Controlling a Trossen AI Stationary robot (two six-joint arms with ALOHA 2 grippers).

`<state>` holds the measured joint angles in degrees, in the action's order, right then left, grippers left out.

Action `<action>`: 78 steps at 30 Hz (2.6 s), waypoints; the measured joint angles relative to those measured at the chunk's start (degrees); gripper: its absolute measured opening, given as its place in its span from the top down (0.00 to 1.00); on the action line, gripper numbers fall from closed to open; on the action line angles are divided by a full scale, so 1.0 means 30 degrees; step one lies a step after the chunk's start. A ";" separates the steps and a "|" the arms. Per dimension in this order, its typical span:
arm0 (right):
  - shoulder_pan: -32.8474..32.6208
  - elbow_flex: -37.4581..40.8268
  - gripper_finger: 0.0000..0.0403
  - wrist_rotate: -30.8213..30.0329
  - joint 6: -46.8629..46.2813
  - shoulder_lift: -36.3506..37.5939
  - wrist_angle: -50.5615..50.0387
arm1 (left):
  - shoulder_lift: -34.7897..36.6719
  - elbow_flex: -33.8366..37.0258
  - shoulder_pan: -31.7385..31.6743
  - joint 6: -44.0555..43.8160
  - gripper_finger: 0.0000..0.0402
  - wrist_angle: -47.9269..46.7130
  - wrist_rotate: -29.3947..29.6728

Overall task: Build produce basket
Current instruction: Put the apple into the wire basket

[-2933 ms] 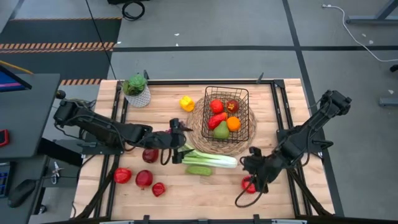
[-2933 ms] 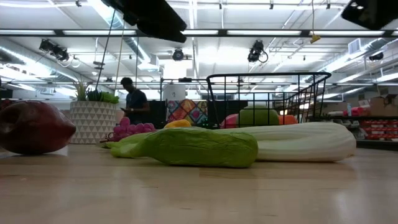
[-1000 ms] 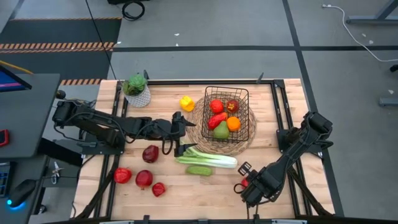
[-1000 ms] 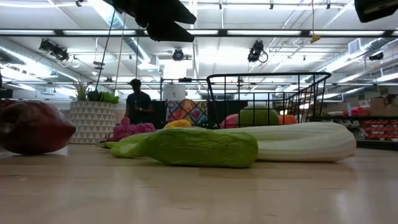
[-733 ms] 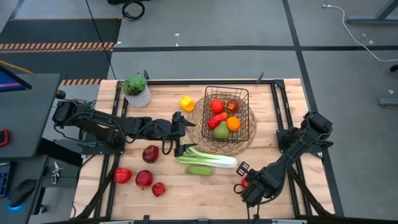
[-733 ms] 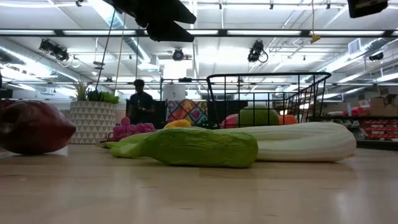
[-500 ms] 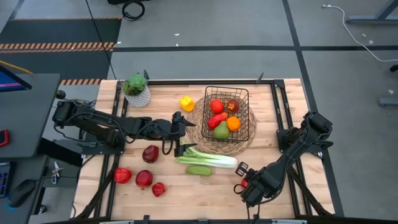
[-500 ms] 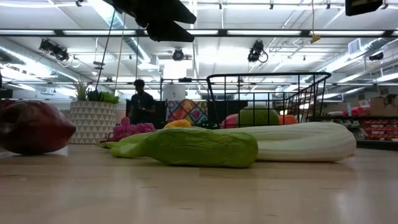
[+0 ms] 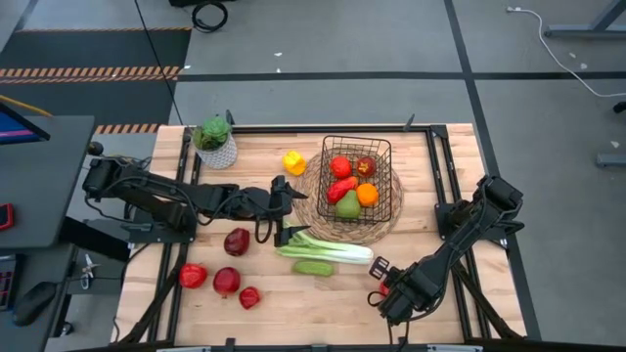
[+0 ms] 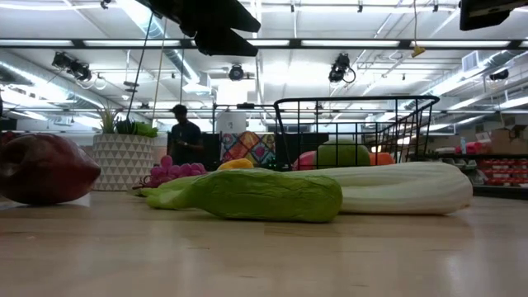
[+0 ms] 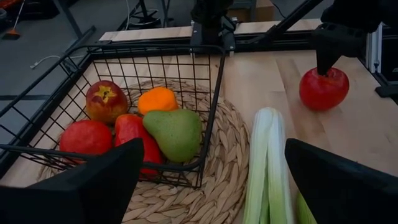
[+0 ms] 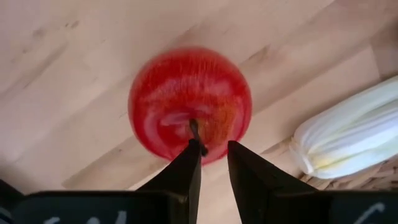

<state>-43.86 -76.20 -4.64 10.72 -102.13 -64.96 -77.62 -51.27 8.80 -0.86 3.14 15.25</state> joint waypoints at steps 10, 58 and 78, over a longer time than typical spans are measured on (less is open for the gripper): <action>-0.0109 0.0589 0.79 0.1181 -0.0066 0.0007 0.0228 | 0.0000 0.0000 0.0000 0.0000 0.01 0.0000 0.0018; 0.2230 -0.2769 0.97 0.2388 -1.7582 0.4804 -0.0354 | 0.0000 0.0022 0.0000 0.0510 0.01 -0.1158 0.0007; 0.6600 -0.2769 0.96 0.0300 -2.2385 0.9727 0.2182 | 0.0000 0.0022 0.0029 0.0431 0.01 -0.1236 -0.0015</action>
<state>-24.06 -84.51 -3.74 -56.43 -72.95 -58.41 -77.62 -51.20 8.88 0.43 -0.57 15.20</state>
